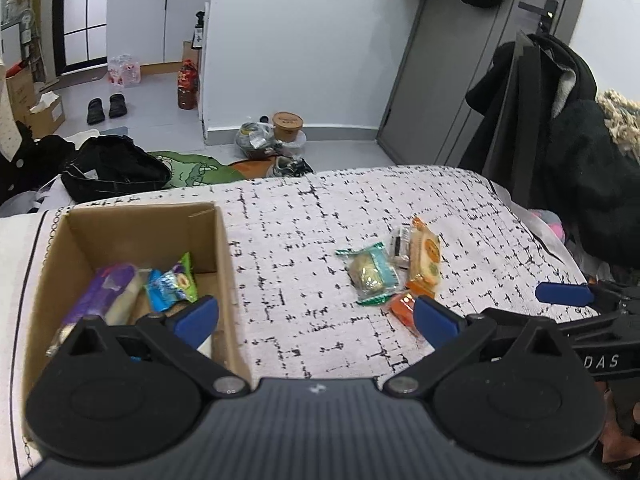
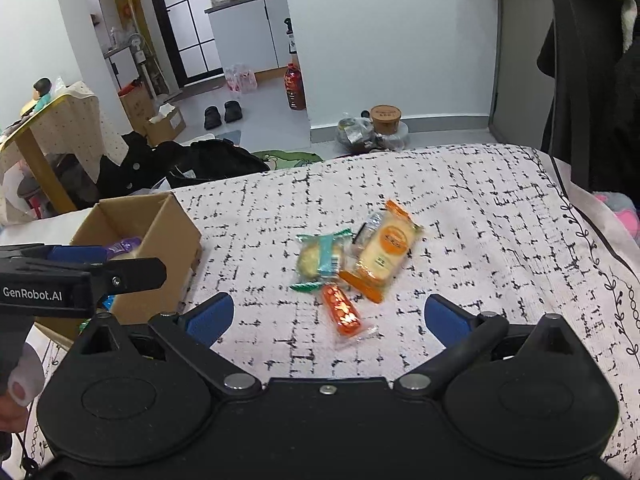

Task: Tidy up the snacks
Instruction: 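Withdraw both tools from the box toward the remaining snacks, then grasp the green cake pack with the left tool while the right tool grasps the orange bread pack, then carry both packs over the cardboard box and open both tools to drop them, then withdraw both tools from the box toward the orange candy and stick pack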

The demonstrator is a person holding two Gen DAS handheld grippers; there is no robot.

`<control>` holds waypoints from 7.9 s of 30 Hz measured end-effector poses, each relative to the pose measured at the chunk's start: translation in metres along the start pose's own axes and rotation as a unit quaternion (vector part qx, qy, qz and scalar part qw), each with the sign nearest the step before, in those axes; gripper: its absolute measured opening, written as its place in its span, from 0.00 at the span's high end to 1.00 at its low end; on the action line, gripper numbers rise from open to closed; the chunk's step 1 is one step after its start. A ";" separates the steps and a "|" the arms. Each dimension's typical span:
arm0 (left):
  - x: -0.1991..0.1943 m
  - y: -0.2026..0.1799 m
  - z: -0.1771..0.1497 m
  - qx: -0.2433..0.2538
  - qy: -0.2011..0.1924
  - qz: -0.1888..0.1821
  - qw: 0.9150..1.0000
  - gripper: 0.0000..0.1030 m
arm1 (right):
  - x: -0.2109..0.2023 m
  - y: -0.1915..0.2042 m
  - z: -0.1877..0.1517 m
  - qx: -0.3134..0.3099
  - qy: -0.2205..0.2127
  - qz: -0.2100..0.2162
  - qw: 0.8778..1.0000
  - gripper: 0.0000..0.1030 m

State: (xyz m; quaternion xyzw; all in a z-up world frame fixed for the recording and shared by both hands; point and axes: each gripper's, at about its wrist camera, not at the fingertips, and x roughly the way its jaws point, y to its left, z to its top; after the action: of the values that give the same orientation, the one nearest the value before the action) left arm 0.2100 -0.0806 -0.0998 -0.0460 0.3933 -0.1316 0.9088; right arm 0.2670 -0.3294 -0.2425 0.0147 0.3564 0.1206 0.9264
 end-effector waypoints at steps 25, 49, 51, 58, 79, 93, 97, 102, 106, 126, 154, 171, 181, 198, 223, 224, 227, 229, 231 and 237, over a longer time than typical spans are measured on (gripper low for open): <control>0.066 -0.036 0.012 -0.004 0.045 -0.010 0.999 0.18 | 0.028 -0.062 -0.006 0.061 0.031 -0.007 0.998 0.20; 0.145 -0.031 0.030 -0.030 0.080 0.025 0.996 0.36 | 0.120 -0.071 0.031 0.124 0.065 0.026 0.990 0.32; 0.147 -0.025 0.032 -0.039 0.081 0.034 0.995 0.36 | 0.127 -0.068 0.033 0.118 0.071 0.026 0.990 0.33; 0.155 -0.029 0.038 -0.038 0.081 0.021 0.996 0.36 | 0.135 -0.075 0.031 0.124 0.091 0.013 0.988 0.65; 0.189 -0.071 0.023 0.010 0.106 0.021 0.994 0.34 | 0.116 -0.091 0.014 0.102 0.105 -0.041 0.988 0.65; 0.164 -0.067 0.028 0.014 0.094 0.030 0.995 0.54 | 0.100 -0.082 0.018 0.118 0.091 -0.035 0.988 0.66; 0.144 -0.063 0.031 0.013 0.080 0.027 0.996 0.54 | 0.089 -0.075 0.022 0.118 0.075 -0.033 0.990 0.66; 0.121 -0.056 0.037 0.003 0.062 0.024 0.998 0.54 | 0.075 -0.061 0.027 0.113 0.056 -0.028 0.992 0.66; 0.101 -0.051 0.043 0.003 0.044 0.018 0.999 0.54 | 0.065 -0.050 0.032 0.109 0.043 -0.024 0.993 0.66; 0.029 -0.013 0.045 -0.009 -0.017 0.016 1.000 0.54 | 0.037 0.007 0.040 0.081 0.000 0.003 0.997 0.66; -0.037 0.072 0.025 -0.060 -0.058 0.059 0.995 0.54 | 0.032 0.093 0.040 0.035 -0.013 0.051 0.998 0.66; -0.052 0.130 0.000 -0.094 -0.030 0.088 0.991 0.54 | 0.047 0.152 0.032 0.013 0.003 0.091 0.996 0.66; -0.052 0.144 -0.008 -0.104 -0.023 0.086 0.991 0.48 | 0.070 0.170 0.026 0.005 0.015 0.085 0.996 0.66; -0.069 0.144 -0.008 -0.116 -0.062 0.098 0.987 0.34 | 0.052 0.157 0.026 0.003 -0.003 0.067 0.998 0.34; -0.065 0.071 0.000 -0.042 -0.049 0.044 0.997 0.34 | -0.007 0.058 0.025 0.038 -0.046 0.014 0.998 0.19; -0.064 0.067 0.001 -0.039 -0.049 0.044 0.997 0.34 | -0.009 0.054 0.025 0.039 -0.046 0.013 0.998 0.18; -0.061 0.056 0.004 -0.031 -0.049 0.040 0.998 0.34 | -0.012 0.043 0.023 0.044 -0.045 0.008 0.998 0.15; -0.058 0.049 0.008 -0.026 -0.048 0.036 0.998 0.34 | -0.013 0.037 0.022 0.046 -0.046 0.006 0.998 0.13; -0.054 0.043 0.010 -0.024 -0.046 0.035 0.998 0.34 | -0.015 0.030 0.021 0.050 -0.046 0.004 0.998 0.11; -0.043 0.029 0.015 -0.018 -0.037 0.020 0.999 0.35 | -0.017 0.009 0.016 0.063 -0.040 -0.005 0.997 0.09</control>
State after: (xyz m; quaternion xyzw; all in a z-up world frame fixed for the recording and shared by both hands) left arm 0.1984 -0.0410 -0.0644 -0.0594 0.3624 -0.1041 0.9243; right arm 0.2637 -0.3232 -0.2182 0.0763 0.3258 0.0925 0.9378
